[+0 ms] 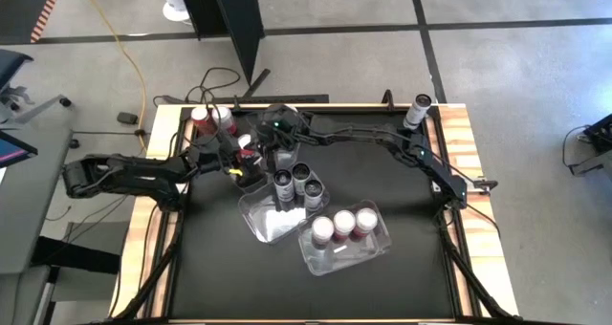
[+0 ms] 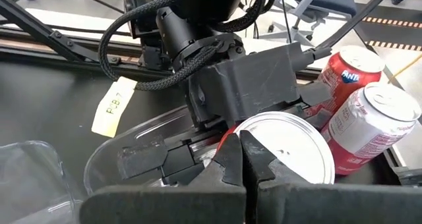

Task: Sort soda cans
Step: Put the top right orange soda can in the top left transparent bin

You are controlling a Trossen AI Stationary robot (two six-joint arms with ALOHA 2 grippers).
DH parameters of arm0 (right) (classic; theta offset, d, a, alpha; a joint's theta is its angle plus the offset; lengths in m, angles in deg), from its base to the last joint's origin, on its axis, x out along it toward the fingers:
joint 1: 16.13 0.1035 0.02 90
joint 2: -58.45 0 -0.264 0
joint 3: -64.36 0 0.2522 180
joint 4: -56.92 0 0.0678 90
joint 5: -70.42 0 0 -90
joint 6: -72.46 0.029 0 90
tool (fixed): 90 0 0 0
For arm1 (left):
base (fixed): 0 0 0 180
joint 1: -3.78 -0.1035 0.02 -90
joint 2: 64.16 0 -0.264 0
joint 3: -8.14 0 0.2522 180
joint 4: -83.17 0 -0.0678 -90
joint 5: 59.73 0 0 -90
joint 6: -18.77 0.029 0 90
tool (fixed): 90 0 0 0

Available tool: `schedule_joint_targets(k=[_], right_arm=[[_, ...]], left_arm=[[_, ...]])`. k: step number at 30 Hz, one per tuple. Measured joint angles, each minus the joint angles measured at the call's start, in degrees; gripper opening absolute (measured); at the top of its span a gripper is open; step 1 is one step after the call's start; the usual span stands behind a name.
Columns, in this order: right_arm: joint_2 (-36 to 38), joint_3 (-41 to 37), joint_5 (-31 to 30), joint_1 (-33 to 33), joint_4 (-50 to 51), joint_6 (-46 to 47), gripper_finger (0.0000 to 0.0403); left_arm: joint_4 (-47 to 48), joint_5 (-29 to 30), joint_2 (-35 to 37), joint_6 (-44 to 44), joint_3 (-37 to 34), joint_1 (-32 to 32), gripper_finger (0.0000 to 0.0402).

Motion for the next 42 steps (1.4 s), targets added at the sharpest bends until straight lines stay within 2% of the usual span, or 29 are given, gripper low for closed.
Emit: schedule_joint_targets(k=[12, 42], right_arm=[[0.02, 0.02, 0.13, -0.66, 0.39, 3.67, 0.0000], [0.02, 0.02, 0.07, -0.68, 0.29, 4.56, 0.0000]], left_arm=[[-0.22, -0.01, 0.01, -2.31, 0.04, 0.02, 0.0312], [-0.09, 0.58, 0.04, -5.66, 0.11, 0.02, 0.0314]])
